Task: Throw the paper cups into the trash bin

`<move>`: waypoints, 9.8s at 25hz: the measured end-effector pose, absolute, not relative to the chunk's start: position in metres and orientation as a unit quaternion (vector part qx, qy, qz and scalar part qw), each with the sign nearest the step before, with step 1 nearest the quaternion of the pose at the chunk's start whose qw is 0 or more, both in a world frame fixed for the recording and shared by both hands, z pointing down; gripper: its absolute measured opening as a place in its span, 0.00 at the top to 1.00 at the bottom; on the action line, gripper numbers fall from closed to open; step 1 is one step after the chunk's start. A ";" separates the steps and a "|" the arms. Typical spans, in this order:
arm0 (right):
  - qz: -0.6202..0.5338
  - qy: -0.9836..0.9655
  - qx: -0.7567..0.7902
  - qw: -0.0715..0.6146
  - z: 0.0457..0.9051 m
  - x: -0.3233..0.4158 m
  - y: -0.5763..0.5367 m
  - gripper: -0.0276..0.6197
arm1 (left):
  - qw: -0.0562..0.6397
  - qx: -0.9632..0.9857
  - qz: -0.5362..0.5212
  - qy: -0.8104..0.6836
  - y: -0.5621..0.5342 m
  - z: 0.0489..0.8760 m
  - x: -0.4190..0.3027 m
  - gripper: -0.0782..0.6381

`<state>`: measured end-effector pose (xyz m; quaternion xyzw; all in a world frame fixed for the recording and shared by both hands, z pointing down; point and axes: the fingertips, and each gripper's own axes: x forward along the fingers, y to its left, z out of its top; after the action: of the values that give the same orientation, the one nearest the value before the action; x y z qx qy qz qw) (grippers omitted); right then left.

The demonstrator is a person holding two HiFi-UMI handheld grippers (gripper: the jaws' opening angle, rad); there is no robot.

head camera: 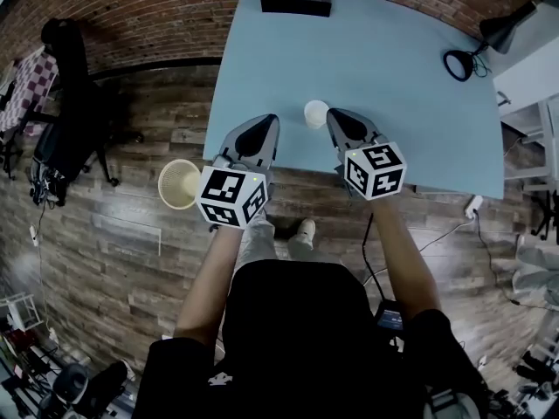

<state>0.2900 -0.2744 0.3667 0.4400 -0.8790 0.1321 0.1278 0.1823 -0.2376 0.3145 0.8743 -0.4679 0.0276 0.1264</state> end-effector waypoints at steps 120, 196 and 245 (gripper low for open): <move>0.027 -0.954 0.275 0.113 0.298 0.181 -0.250 0.93 | 0.114 0.790 0.011 -0.603 -0.218 0.308 0.118 0.88; 0.035 -0.986 -0.005 0.165 0.365 -0.334 -0.139 0.93 | 0.199 0.552 -0.070 -0.807 -0.037 0.384 -0.358 0.88; 0.141 -0.897 -0.025 0.419 0.868 -0.398 -0.164 0.93 | 0.428 0.461 -0.056 -0.775 -0.044 0.721 -0.363 0.88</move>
<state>-0.3981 -0.1643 0.8677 -0.0249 -0.8966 0.1406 0.4191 -0.3631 -0.0438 0.7210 0.4608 -0.7754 -0.0564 0.4281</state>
